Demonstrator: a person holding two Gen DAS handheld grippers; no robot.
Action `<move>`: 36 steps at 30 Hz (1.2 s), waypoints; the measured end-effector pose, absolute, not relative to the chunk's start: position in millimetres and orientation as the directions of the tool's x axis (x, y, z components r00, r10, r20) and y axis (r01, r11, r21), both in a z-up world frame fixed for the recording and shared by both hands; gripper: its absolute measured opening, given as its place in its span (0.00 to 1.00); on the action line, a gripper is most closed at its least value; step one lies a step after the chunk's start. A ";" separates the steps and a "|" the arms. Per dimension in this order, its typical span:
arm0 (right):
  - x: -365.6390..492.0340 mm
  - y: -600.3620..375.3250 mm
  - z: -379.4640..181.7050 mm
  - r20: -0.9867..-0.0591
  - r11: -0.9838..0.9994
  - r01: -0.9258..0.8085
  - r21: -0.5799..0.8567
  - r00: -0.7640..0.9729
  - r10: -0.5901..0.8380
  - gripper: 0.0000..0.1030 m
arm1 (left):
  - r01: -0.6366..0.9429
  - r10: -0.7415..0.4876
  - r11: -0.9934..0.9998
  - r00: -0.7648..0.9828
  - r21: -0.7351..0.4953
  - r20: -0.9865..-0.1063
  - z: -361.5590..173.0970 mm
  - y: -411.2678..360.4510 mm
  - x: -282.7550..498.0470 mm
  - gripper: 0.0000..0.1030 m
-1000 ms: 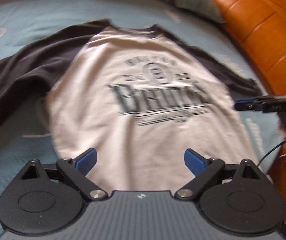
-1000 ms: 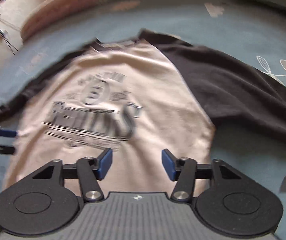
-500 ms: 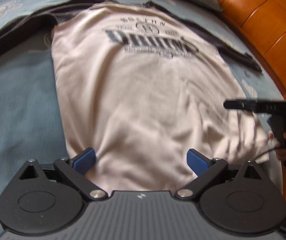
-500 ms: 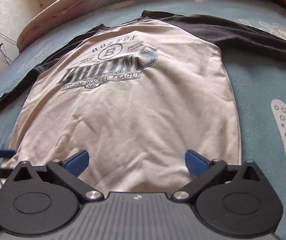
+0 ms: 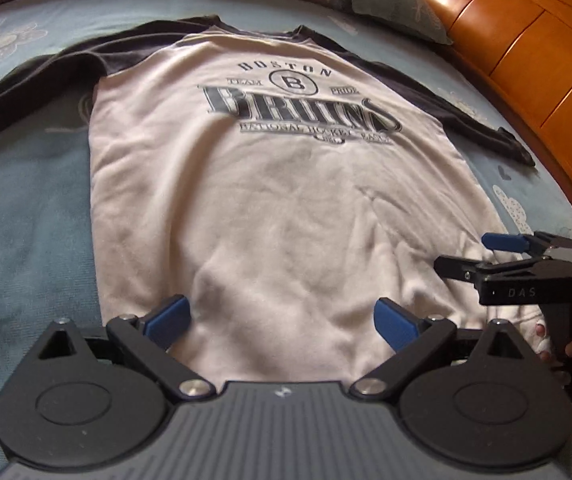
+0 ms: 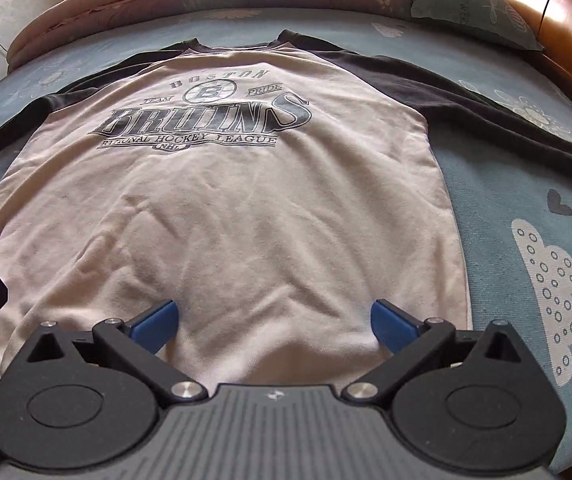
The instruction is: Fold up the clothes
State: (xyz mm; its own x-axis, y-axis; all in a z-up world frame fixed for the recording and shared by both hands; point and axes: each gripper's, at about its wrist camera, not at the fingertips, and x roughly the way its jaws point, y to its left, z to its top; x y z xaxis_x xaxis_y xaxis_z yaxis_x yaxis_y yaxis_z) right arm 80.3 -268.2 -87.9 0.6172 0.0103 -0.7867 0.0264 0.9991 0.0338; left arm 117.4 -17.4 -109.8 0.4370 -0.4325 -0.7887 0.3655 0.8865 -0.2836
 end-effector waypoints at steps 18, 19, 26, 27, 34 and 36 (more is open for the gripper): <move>68.0 -269.3 -91.5 -0.751 0.999 0.019 0.041 0.660 0.019 1.00 | 0.306 -0.337 0.927 0.420 -0.218 -0.843 -99.8 -54.0 142.6 0.95; 67.8 -269.2 -91.5 -0.750 0.999 0.018 0.042 0.662 0.019 1.00 | 0.304 -0.337 0.928 0.428 -0.217 -0.839 -102.7 -54.3 139.3 0.96; 67.3 -267.7 -92.5 -0.746 0.999 0.016 0.034 0.665 0.015 1.00 | 0.320 -0.339 0.924 0.437 -0.209 -0.833 -108.1 -47.4 118.6 0.99; 67.5 -267.2 -92.7 -0.746 0.999 0.018 0.032 0.666 0.012 1.00 | 0.319 -0.339 0.924 0.433 -0.210 -0.835 -108.1 -45.5 117.2 0.99; 65.2 -265.6 -94.6 -0.734 0.999 0.024 0.023 0.679 0.000 1.00 | 0.332 -0.318 0.926 0.434 -0.178 -0.843 -110.1 -45.0 107.2 0.99; 64.1 -264.9 -95.1 -0.729 0.999 0.027 0.019 0.684 -0.005 1.00 | 0.337 -0.309 0.927 0.440 -0.164 -0.843 -110.7 -45.8 102.7 0.99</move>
